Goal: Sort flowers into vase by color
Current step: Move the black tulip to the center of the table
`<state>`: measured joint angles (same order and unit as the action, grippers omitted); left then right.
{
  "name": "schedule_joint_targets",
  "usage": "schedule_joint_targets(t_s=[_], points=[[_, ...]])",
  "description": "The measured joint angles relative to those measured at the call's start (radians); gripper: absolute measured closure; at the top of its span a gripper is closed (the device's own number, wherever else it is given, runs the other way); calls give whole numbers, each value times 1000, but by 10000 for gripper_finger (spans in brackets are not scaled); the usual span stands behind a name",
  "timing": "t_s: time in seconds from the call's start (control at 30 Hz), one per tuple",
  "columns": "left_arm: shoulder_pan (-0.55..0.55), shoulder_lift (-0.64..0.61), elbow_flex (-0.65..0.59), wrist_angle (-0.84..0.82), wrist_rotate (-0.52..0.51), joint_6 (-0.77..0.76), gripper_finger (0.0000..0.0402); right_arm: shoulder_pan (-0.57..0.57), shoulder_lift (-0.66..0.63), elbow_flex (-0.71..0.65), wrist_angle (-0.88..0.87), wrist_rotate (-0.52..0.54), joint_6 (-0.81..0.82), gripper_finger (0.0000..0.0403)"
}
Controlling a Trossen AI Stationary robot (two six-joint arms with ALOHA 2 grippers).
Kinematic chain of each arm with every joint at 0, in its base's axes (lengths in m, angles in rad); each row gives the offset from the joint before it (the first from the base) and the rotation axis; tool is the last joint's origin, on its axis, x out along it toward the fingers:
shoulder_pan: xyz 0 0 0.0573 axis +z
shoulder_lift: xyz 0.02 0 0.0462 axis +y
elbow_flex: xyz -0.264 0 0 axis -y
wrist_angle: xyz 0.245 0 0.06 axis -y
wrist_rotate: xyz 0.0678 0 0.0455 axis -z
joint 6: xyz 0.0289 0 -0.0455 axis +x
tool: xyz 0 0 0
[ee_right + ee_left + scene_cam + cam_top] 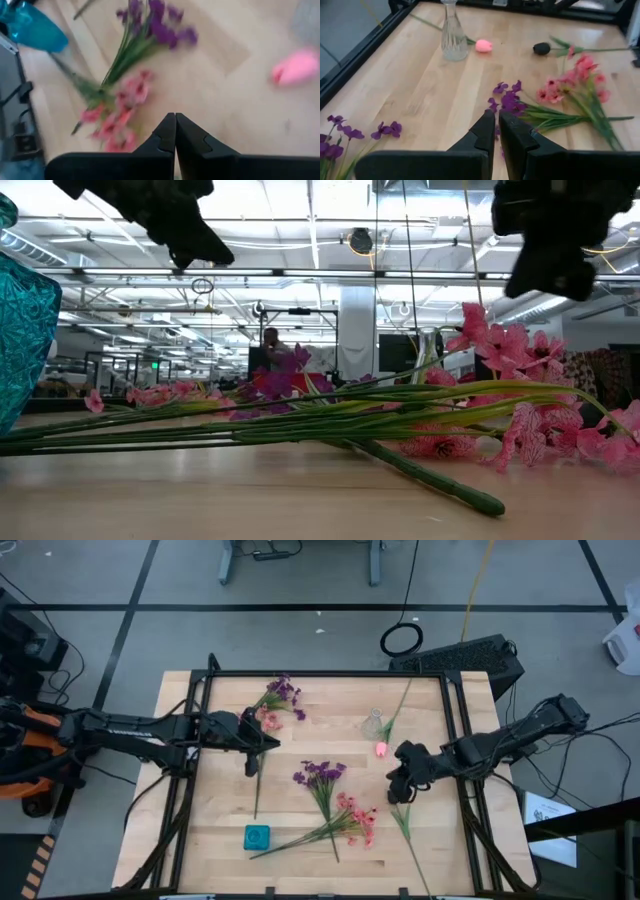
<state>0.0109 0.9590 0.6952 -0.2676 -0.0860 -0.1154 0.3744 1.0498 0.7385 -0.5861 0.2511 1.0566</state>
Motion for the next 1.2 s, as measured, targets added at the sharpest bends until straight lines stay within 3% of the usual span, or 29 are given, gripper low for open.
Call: schedule_joint_targets(t_s=[0.13, 0.4, 0.5, 0.67, 0.87, 1.03, 1.2], points=[[0, 46, 0, 0, -27, 0, 369, 79, 32, 25, -40, -72, 131, 403], [0, 142, 0, 63, -29, -10, 369, 216, 124, 117, -89, -95, 330, 403], [0, 176, 0, 99, -27, -10, 369, 265, 191, 176, -152, -138, 441, 403], [0, 206, 0, 143, -27, -2, 369, 342, 335, 289, -225, -179, 482, 396], [0, 207, 0, 183, -25, -3, 369, 395, 501, 379, -308, -231, 603, 336], [0, 207, 0, 188, -24, -10, 369, 413, 602, 382, -320, -323, 705, 269], [0, 207, 0, 184, -23, -35, 369, 416, 672, 382, -314, -353, 739, 230]])
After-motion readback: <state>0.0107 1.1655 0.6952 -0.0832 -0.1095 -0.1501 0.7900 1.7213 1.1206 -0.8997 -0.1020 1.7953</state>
